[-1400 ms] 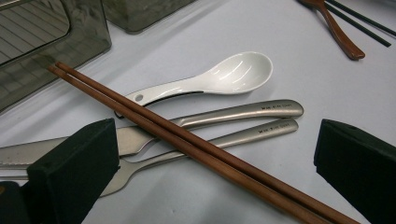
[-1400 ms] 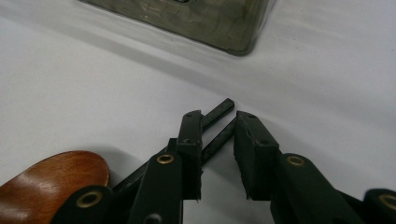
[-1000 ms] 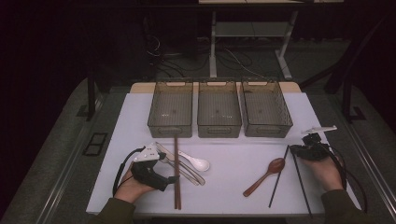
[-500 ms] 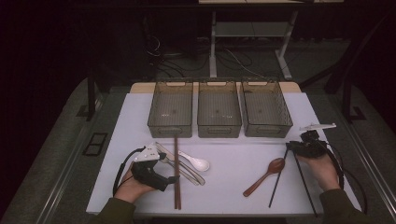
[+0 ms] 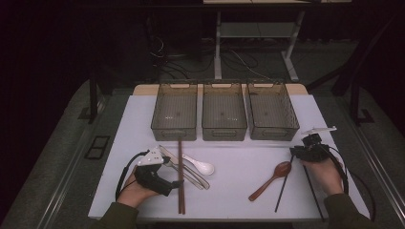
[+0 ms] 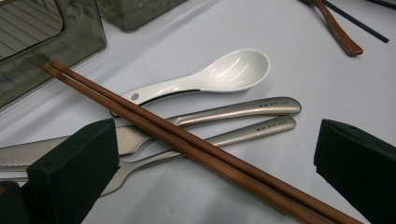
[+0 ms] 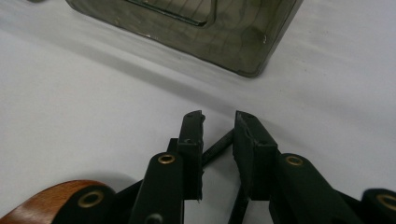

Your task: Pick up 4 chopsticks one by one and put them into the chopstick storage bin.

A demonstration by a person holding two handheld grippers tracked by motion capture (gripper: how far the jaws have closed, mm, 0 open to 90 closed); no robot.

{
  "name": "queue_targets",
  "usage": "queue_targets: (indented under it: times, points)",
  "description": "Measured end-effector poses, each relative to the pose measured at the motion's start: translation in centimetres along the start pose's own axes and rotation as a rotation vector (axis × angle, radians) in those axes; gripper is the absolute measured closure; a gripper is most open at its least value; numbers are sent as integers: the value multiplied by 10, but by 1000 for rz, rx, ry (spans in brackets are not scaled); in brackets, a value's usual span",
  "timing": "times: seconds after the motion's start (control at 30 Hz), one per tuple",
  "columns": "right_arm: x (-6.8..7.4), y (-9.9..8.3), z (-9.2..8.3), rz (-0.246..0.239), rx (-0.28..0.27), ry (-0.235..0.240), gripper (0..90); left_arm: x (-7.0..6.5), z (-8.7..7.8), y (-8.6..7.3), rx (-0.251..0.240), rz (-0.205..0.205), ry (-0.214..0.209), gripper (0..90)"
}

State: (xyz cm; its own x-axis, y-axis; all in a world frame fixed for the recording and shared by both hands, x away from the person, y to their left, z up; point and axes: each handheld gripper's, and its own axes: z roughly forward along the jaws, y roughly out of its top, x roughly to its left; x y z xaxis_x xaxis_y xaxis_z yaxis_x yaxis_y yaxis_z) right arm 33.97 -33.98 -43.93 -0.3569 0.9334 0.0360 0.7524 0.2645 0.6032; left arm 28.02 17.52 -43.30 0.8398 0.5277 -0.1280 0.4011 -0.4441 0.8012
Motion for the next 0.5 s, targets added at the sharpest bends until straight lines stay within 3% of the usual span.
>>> queue_targets:
  times: [0.33, 0.5]
  points:
    - [1, 1, 1, 0, -3, -5, 736, 0, 1, 0, 2, 6, -6, 0]
    - [3, 1, 2, -7, 13, -10, 701, -1, 1, 0, 2, 5, -6, 0]
